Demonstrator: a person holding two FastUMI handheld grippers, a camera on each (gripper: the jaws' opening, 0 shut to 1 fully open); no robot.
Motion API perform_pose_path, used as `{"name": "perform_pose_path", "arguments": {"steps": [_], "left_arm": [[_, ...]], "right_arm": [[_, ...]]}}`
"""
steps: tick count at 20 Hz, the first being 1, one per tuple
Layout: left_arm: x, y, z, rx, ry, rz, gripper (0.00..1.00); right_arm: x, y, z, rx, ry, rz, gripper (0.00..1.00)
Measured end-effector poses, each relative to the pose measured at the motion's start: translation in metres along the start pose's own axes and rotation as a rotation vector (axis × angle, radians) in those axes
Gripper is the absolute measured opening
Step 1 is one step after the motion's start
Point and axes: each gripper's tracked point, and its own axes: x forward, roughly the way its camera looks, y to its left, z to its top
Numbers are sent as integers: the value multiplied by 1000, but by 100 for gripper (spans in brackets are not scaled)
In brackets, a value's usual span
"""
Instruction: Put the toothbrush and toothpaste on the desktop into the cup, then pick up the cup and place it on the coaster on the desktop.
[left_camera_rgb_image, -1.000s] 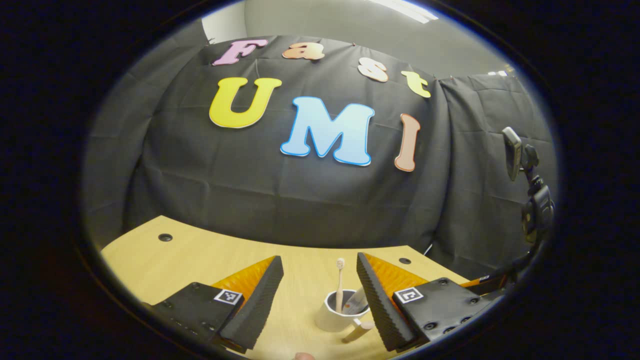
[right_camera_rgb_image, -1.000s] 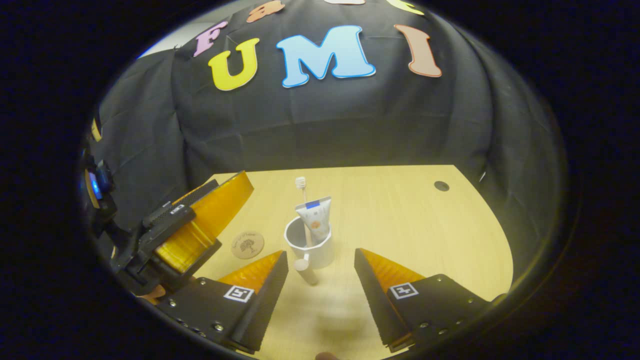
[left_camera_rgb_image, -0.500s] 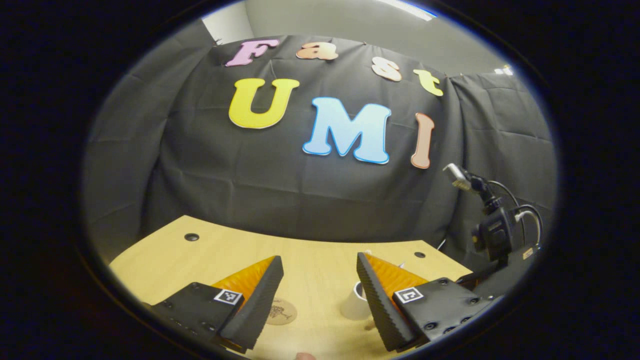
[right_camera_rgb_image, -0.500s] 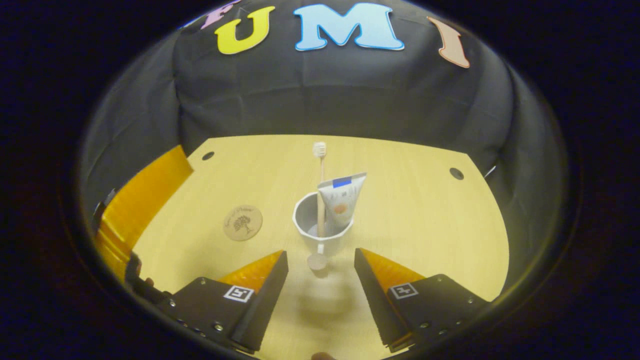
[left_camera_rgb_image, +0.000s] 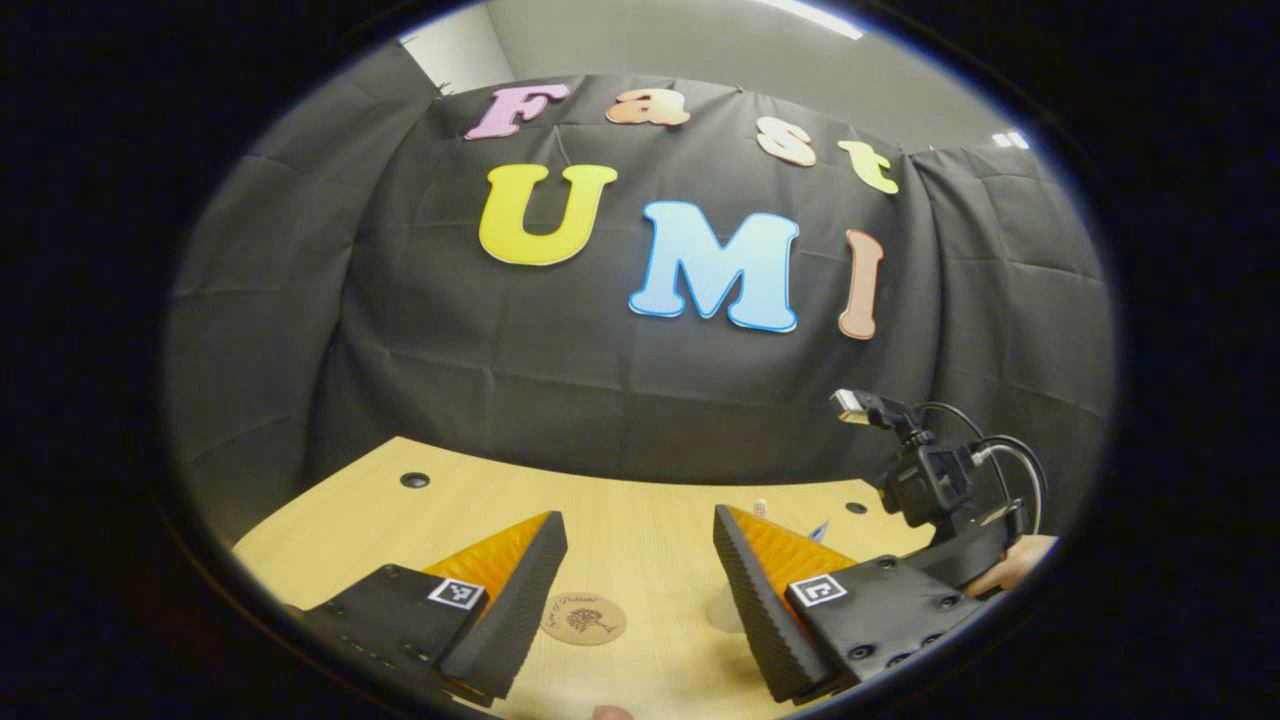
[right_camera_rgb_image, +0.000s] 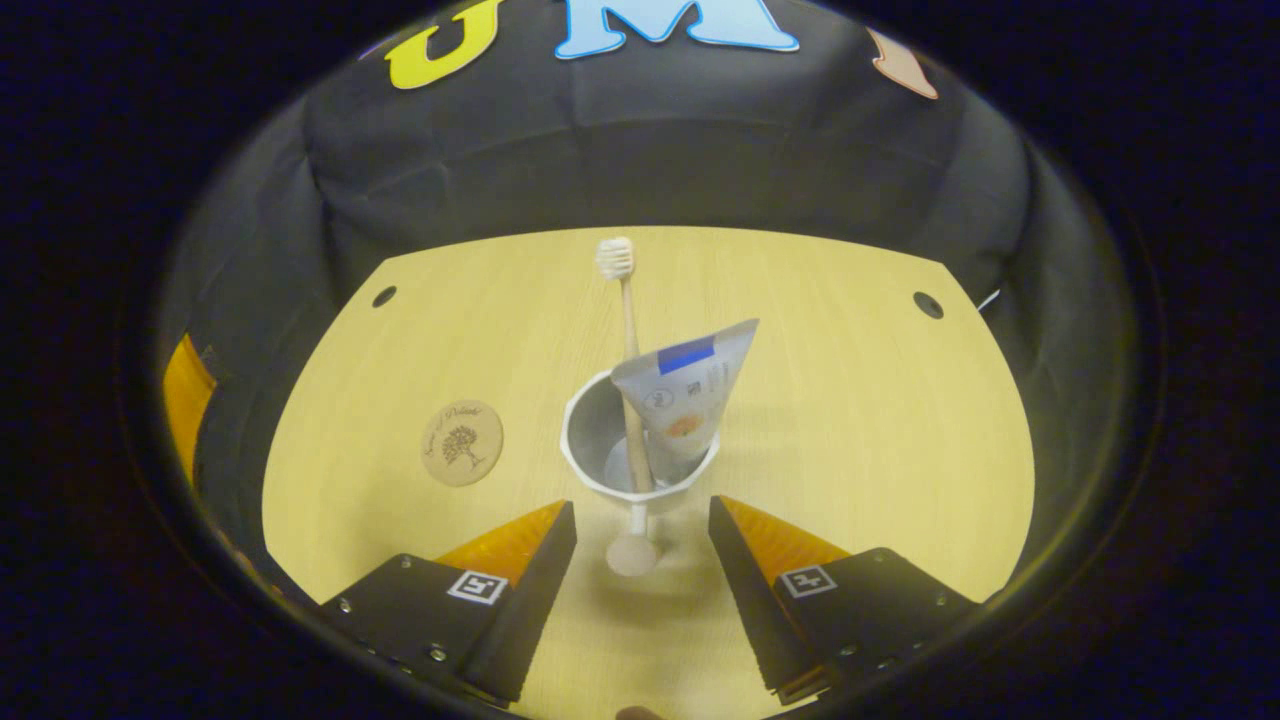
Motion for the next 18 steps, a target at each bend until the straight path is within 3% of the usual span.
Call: {"name": "perform_pose_path", "arguments": {"steps": [10,13,14,18], "left_arm": [[-12,1,-11,-26,51,-17,95],[-16,3,-11,-32,53,-19,95],[-16,5,-11,-35,55,-17,95],[-21,13,-11,-45,52,-3,95]], "right_arm": [[35,4,-15,-3,175,-28,83],[47,0,-16,-28,203,-69,83],[47,-1,-17,-30,210,-73,73],[49,-3,-24,-41,234,-79,57]]}}
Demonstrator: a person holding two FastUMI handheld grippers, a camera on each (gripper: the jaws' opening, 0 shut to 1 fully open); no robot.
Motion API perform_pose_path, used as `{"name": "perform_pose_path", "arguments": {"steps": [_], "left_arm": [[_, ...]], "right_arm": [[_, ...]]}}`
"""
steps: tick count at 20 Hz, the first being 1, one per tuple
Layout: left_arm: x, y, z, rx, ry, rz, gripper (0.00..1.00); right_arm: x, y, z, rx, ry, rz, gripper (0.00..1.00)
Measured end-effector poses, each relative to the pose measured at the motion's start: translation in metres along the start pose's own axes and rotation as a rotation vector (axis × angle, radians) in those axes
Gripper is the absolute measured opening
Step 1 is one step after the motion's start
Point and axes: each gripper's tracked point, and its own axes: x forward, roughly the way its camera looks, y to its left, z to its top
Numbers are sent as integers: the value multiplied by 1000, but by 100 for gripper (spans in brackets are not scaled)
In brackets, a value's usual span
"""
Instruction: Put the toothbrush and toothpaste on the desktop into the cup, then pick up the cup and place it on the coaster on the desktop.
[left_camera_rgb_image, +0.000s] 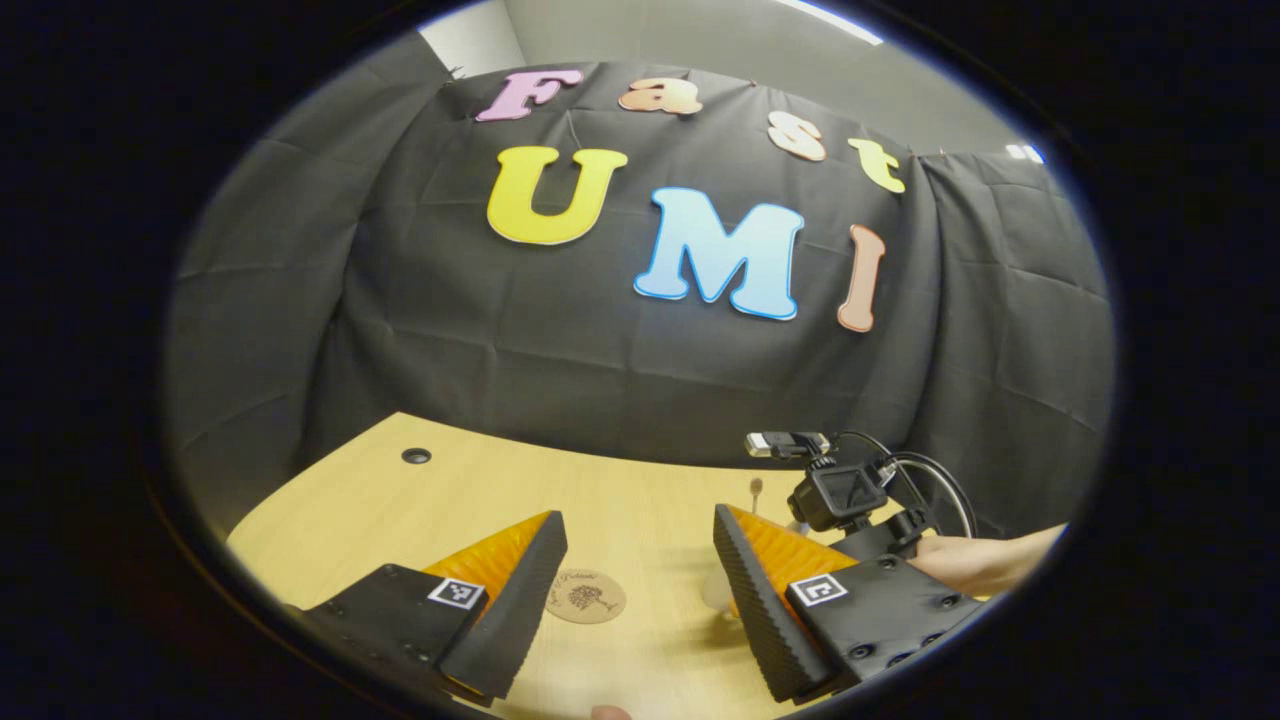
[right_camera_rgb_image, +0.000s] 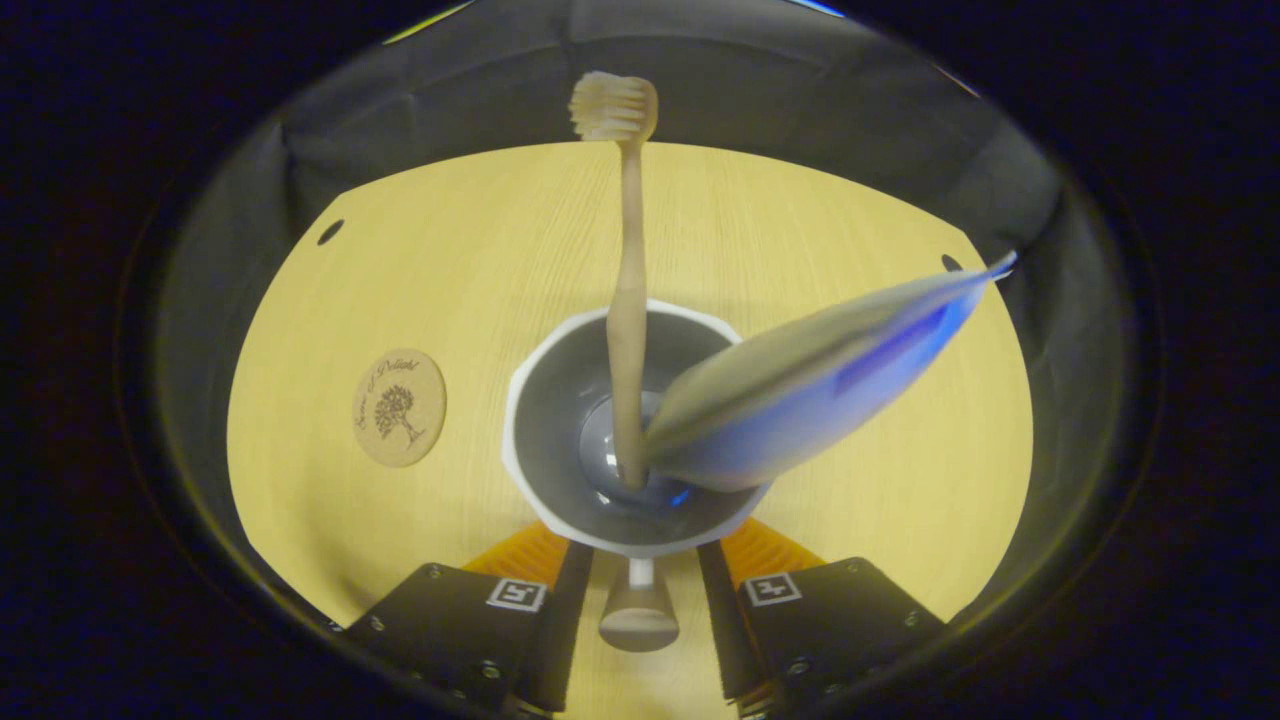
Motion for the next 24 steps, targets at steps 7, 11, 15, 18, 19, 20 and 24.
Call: {"name": "perform_pose_path", "arguments": {"steps": [7,11,15,18,19,20,24], "left_arm": [[-5,11,-2,-9,-1,23,95],[-10,17,0,-8,-4,34,95],[-18,30,2,-19,-7,61,95],[-26,43,5,-26,-11,88,95],[-30,48,6,-27,-13,97,95],[-34,53,7,-26,-16,108,95],[-46,75,11,-21,-27,147,95]], "right_arm": [[1,1,3,20,-24,-4,27],[-6,7,8,10,-54,7,25],[-23,26,20,-17,-71,41,25],[-37,43,29,-56,-85,64,25],[-41,50,33,-72,-88,72,25],[-40,60,34,-88,-91,80,25],[-32,95,35,-146,-89,104,25]]}}
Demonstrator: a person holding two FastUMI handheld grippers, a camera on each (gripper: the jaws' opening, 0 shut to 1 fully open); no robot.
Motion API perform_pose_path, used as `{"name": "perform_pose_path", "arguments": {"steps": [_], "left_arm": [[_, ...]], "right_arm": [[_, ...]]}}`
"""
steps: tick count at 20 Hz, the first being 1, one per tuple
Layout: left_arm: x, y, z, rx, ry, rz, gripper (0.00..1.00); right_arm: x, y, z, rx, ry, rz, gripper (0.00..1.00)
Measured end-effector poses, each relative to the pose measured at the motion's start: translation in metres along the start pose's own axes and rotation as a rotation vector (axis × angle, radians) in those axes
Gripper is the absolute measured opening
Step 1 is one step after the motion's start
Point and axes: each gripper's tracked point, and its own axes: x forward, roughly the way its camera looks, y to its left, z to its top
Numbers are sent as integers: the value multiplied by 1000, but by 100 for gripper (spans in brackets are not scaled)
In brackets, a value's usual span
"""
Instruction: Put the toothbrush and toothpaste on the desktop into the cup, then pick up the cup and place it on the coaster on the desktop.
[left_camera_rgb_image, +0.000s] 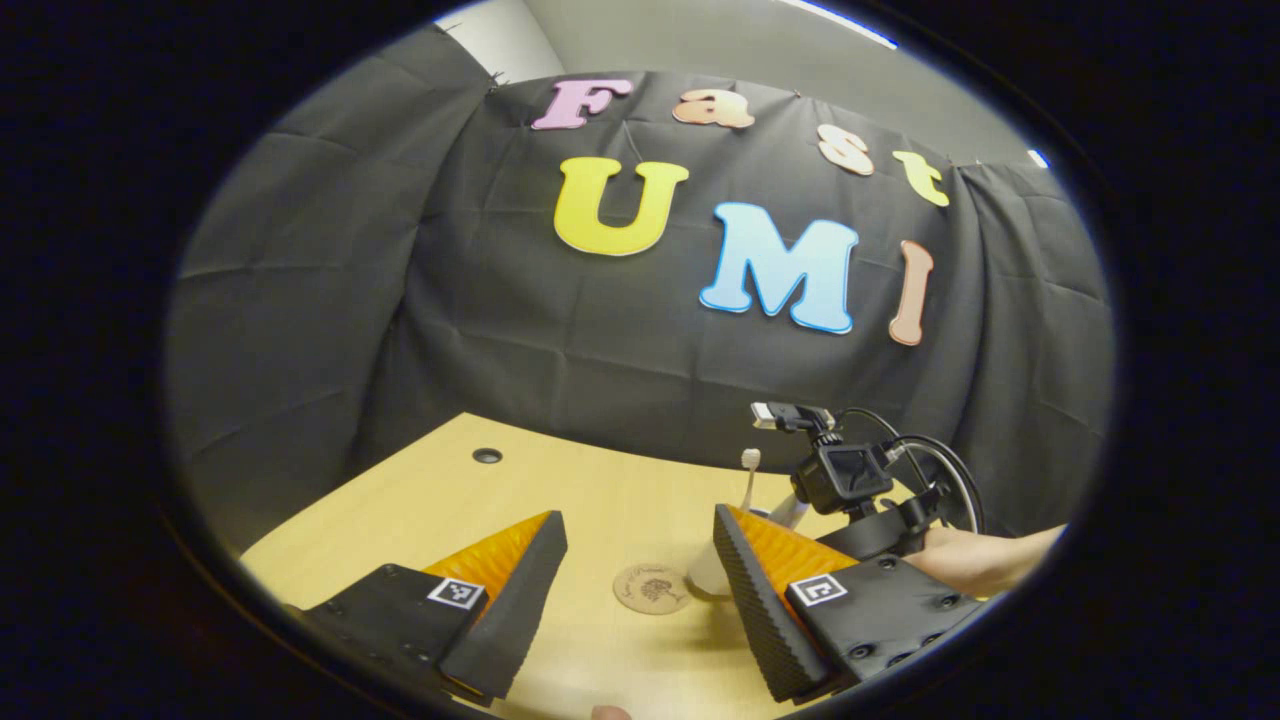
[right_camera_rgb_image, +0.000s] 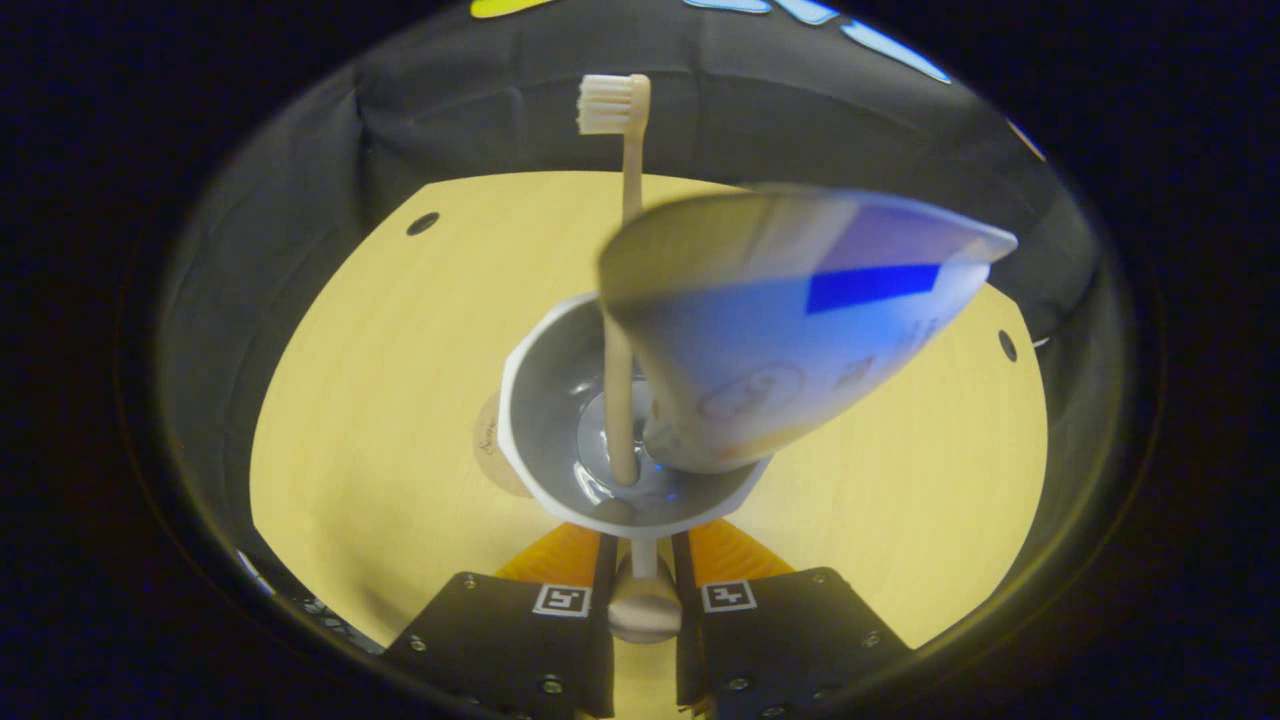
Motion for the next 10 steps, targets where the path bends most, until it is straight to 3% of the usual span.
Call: {"name": "perform_pose_path", "arguments": {"steps": [10], "left_arm": [[-13,39,3,-11,-5,56,95]], "right_arm": [[16,50,11,-93,24,25,25]]}}
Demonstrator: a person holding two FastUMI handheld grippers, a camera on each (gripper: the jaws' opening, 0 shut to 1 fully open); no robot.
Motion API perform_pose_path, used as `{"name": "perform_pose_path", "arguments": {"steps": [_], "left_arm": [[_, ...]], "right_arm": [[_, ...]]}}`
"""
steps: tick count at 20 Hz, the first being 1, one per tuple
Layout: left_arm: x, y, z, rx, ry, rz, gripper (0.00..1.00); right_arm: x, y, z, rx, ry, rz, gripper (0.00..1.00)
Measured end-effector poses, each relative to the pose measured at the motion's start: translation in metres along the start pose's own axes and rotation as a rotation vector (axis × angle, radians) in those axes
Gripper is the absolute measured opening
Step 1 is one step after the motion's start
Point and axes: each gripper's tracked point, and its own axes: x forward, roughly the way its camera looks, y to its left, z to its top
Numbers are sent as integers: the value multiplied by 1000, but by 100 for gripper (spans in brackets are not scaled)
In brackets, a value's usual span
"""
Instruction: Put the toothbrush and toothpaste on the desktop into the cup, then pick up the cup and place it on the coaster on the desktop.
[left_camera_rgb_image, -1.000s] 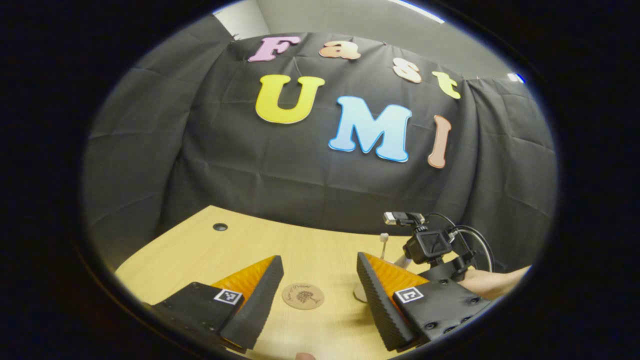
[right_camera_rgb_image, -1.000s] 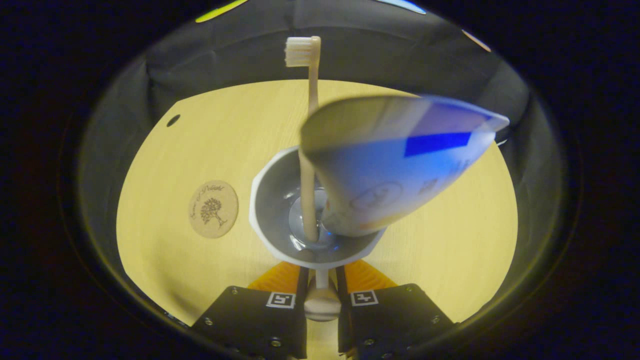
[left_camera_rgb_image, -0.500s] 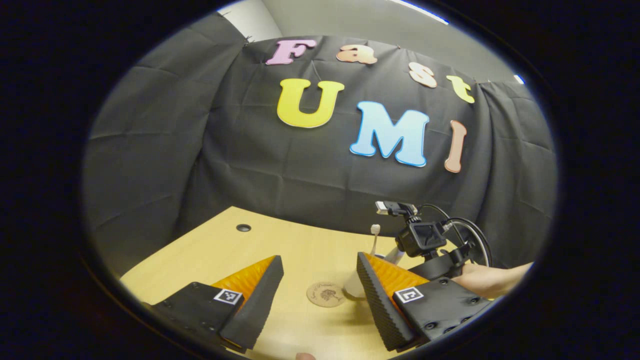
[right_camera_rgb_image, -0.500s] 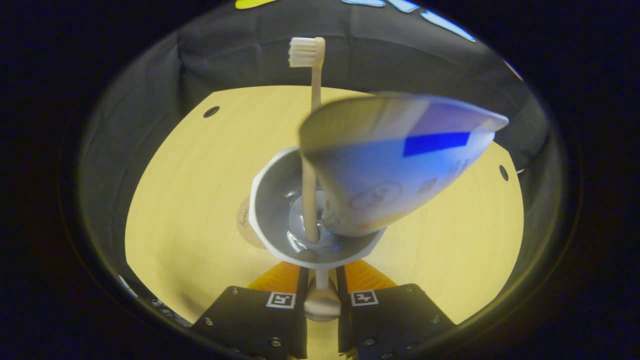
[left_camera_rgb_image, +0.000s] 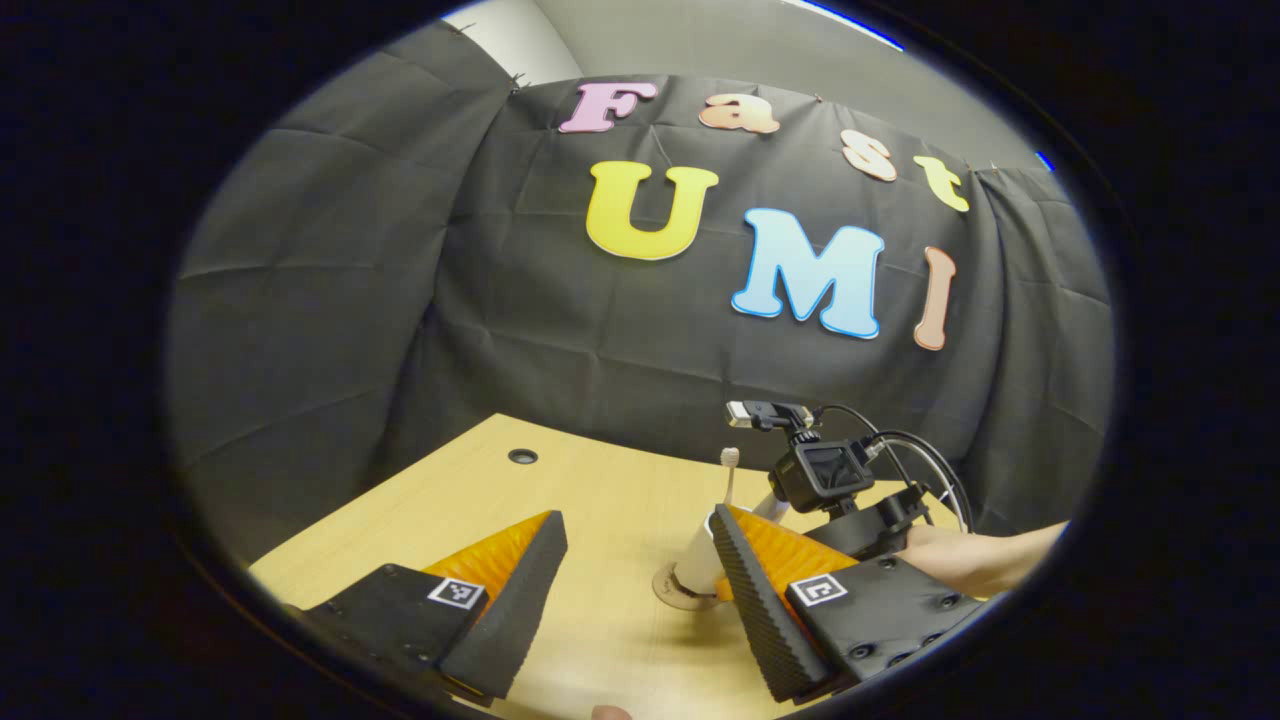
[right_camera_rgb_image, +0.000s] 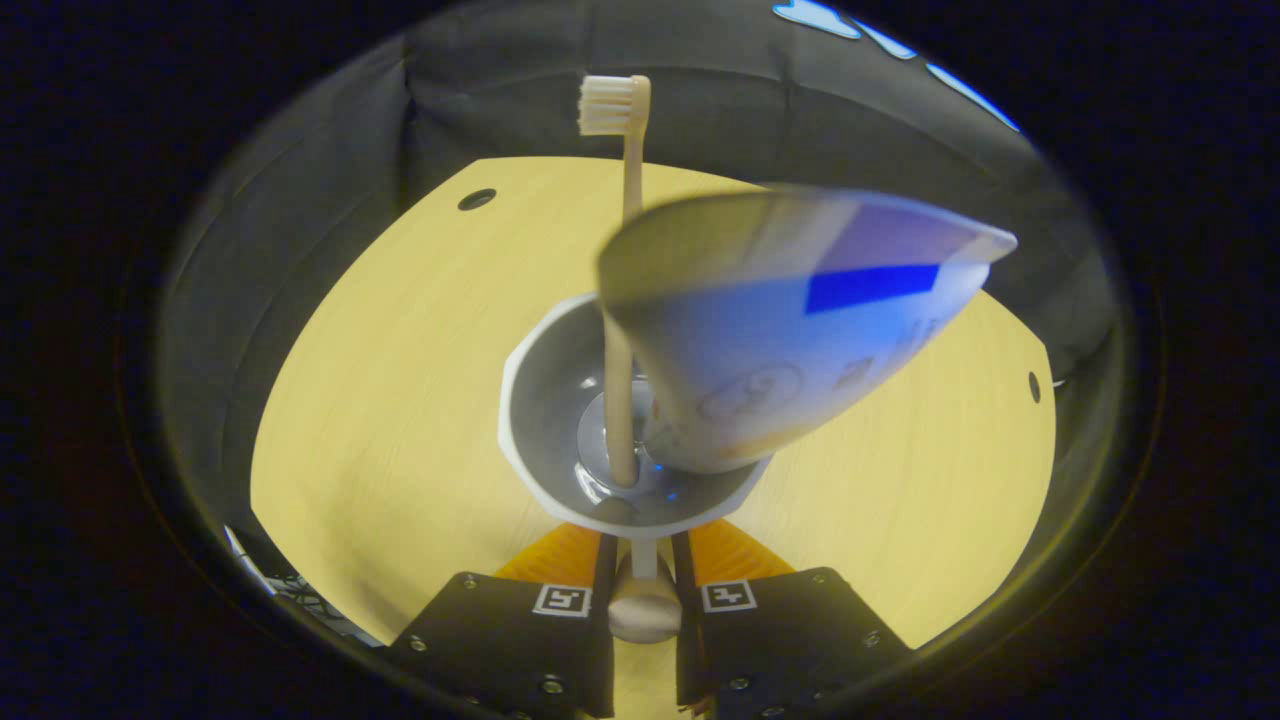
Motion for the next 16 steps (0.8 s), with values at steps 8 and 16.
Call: {"name": "perform_pose_path", "arguments": {"steps": [8,16], "left_arm": [[0,17,0,4,2,17,95],[10,12,2,28,3,-10,95]], "right_arm": [[13,9,-2,-20,30,-22,26],[-20,7,-1,-32,-48,-15,36]]}}
